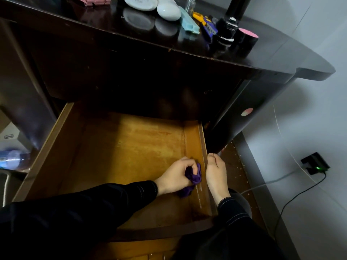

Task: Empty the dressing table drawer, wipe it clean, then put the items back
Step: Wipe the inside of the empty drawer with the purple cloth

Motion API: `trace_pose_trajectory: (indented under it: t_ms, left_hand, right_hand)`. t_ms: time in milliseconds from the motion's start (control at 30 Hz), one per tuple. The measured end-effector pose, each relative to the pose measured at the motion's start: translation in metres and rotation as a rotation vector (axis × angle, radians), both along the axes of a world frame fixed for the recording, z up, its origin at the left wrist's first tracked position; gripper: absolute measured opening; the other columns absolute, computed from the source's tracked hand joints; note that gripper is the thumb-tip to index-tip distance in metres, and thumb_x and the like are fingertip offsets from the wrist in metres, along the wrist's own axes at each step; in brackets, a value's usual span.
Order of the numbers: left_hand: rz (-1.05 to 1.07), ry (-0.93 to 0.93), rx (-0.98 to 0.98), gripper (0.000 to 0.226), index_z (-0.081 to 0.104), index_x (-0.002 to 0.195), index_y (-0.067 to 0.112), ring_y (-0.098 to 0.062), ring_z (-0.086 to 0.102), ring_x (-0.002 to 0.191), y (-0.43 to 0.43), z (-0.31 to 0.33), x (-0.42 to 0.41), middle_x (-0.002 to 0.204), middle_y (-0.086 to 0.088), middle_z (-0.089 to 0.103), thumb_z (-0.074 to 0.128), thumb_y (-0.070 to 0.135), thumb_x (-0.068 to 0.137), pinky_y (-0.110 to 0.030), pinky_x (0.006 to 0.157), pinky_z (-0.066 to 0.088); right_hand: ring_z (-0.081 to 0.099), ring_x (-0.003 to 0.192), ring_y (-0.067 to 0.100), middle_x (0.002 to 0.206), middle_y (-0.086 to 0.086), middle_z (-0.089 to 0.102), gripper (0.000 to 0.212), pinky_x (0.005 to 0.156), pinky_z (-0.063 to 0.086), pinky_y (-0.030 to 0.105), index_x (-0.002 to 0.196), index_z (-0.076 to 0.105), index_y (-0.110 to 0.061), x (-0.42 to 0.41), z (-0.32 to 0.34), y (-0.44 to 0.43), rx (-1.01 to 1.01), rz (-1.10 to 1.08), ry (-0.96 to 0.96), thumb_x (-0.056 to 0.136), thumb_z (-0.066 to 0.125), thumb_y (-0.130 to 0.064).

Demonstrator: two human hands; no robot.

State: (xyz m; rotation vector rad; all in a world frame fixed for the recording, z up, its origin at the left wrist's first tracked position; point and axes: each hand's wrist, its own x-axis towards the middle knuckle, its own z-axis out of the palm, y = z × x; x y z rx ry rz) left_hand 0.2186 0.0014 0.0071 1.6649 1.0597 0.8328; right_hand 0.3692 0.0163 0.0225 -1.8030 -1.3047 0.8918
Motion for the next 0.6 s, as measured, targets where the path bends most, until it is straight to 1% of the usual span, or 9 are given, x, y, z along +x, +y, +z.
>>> trace_pose_trajectory:
  t_ms: [67, 133, 167, 233, 300, 367, 400, 533, 600]
  left_hand:
    - [-0.040, 0.084, -0.066, 0.029, 0.062, 0.086, 0.012, -0.017, 0.053, 0.096, 0.000, -0.004, -0.003, 0.097, -0.002, 0.057, 0.069, -0.011, 0.070, -0.028, 0.086, 0.043]
    - [-0.035, 0.089, -0.059, 0.029, 0.063, 0.086, 0.013, -0.017, 0.055, 0.098, 0.001, -0.001, -0.004, 0.098, -0.003, 0.060, 0.070, -0.010, 0.069, -0.029, 0.090, 0.045]
    - [-0.023, 0.067, -0.028, 0.030, 0.063, 0.084, 0.016, -0.015, 0.055, 0.096, 0.001, 0.002, -0.003, 0.097, -0.002, 0.060, 0.071, -0.009, 0.069, -0.027, 0.089, 0.045]
    - [0.012, -0.012, 0.033, 0.031, 0.062, 0.081, 0.023, -0.009, 0.055, 0.088, 0.000, 0.009, 0.000, 0.094, 0.000, 0.058, 0.072, -0.005, 0.070, -0.021, 0.084, 0.045]
    - [0.046, -0.060, 0.066, 0.034, 0.059, 0.079, 0.029, -0.009, 0.055, 0.085, -0.004, 0.010, 0.003, 0.094, 0.000, 0.055, 0.070, -0.002, 0.071, -0.021, 0.081, 0.045]
    - [0.045, -0.034, 0.077, 0.035, 0.055, 0.080, 0.029, -0.010, 0.053, 0.085, -0.007, 0.004, 0.005, 0.095, 0.000, 0.053, 0.068, -0.002, 0.072, -0.021, 0.079, 0.043]
    - [0.031, -0.002, 0.071, 0.034, 0.054, 0.081, 0.026, -0.011, 0.052, 0.086, -0.007, -0.001, 0.004, 0.095, -0.001, 0.053, 0.068, -0.004, 0.073, -0.020, 0.079, 0.041]
    - [-0.020, 0.094, -0.029, 0.033, 0.055, 0.081, 0.020, -0.015, 0.052, 0.093, -0.002, -0.006, 0.000, 0.095, 0.000, 0.056, 0.069, -0.007, 0.071, -0.020, 0.081, 0.038]
    - [-0.017, 0.068, -0.034, 0.034, 0.057, 0.080, 0.022, -0.013, 0.053, 0.091, 0.001, 0.000, 0.000, 0.093, 0.003, 0.058, 0.071, -0.007, 0.069, -0.021, 0.082, 0.041]
  right_hand:
    - [0.062, 0.096, 0.024, 0.100, 0.005, 0.067, 0.038, 0.090, 0.047, 0.041, 0.112, 0.064, -0.011, -0.001, 0.002, -0.001, -0.007, 0.001, 0.001, 0.108, 0.035, -0.034]
    - [0.062, 0.100, 0.025, 0.105, 0.008, 0.067, 0.038, 0.094, 0.048, 0.043, 0.114, 0.064, -0.011, -0.002, 0.003, -0.002, -0.008, 0.004, -0.004, 0.108, 0.034, -0.034]
    - [0.062, 0.102, 0.025, 0.106, 0.009, 0.067, 0.037, 0.094, 0.048, 0.043, 0.115, 0.064, -0.011, -0.002, 0.003, -0.001, -0.002, 0.000, -0.007, 0.108, 0.035, -0.033]
    - [0.061, 0.103, 0.024, 0.108, 0.009, 0.067, 0.036, 0.092, 0.047, 0.039, 0.116, 0.064, -0.011, -0.002, 0.003, -0.001, 0.004, -0.005, -0.010, 0.108, 0.036, -0.031]
    - [0.062, 0.098, 0.024, 0.102, 0.008, 0.067, 0.034, 0.087, 0.048, 0.037, 0.111, 0.065, -0.011, -0.002, 0.003, -0.001, 0.002, -0.001, 0.000, 0.108, 0.036, -0.029]
    - [0.062, 0.089, 0.022, 0.092, 0.005, 0.067, 0.034, 0.077, 0.047, 0.033, 0.100, 0.065, -0.013, -0.001, 0.003, -0.002, 0.007, -0.001, -0.005, 0.108, 0.036, -0.029]
    - [0.062, 0.088, 0.021, 0.091, 0.004, 0.066, 0.034, 0.077, 0.046, 0.032, 0.099, 0.065, -0.013, -0.001, 0.003, -0.002, 0.006, -0.004, -0.008, 0.108, 0.036, -0.030]
    - [0.061, 0.094, 0.023, 0.096, 0.005, 0.065, 0.039, 0.090, 0.048, 0.043, 0.111, 0.064, -0.009, -0.003, 0.005, -0.003, -0.019, -0.013, 0.001, 0.108, 0.035, -0.035]
    - [0.061, 0.097, 0.025, 0.101, 0.007, 0.066, 0.039, 0.090, 0.047, 0.043, 0.113, 0.064, -0.009, -0.004, 0.006, -0.004, -0.020, -0.018, 0.003, 0.108, 0.035, -0.034]
